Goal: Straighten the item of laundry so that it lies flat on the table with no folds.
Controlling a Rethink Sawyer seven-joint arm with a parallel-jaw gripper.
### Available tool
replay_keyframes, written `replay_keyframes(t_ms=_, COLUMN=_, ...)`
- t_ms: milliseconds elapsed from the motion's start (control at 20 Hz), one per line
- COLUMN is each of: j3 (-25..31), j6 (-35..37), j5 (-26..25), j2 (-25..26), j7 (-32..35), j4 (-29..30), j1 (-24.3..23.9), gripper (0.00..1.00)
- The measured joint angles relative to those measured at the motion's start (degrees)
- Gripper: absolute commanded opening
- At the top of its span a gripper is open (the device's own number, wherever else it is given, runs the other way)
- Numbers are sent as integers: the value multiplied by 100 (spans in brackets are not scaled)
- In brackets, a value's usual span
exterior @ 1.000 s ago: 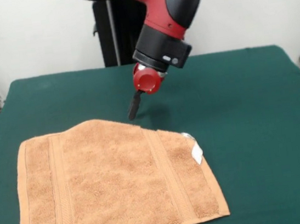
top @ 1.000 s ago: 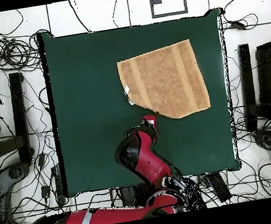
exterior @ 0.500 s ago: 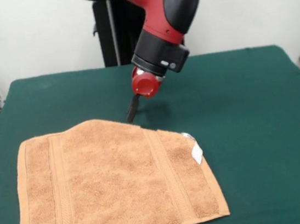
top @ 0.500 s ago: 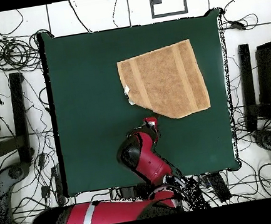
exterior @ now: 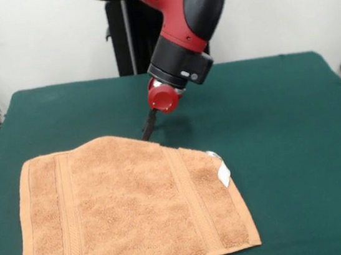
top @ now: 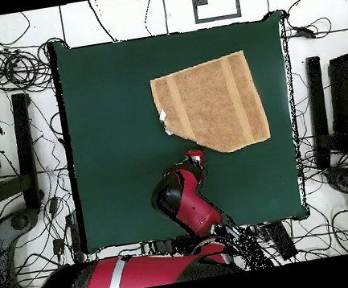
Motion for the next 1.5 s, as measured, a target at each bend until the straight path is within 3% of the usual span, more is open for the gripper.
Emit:
replay_keyframes(t_ms=800, j3=1, j6=0, j5=1, j2=-14, j7=0, j4=-12, j1=2, gripper=100)
replay_keyframes(t_ms=1500, j3=-2, j6=237, j5=82, j2=-465, j7=0, j4=-99, j1=29, gripper=100)
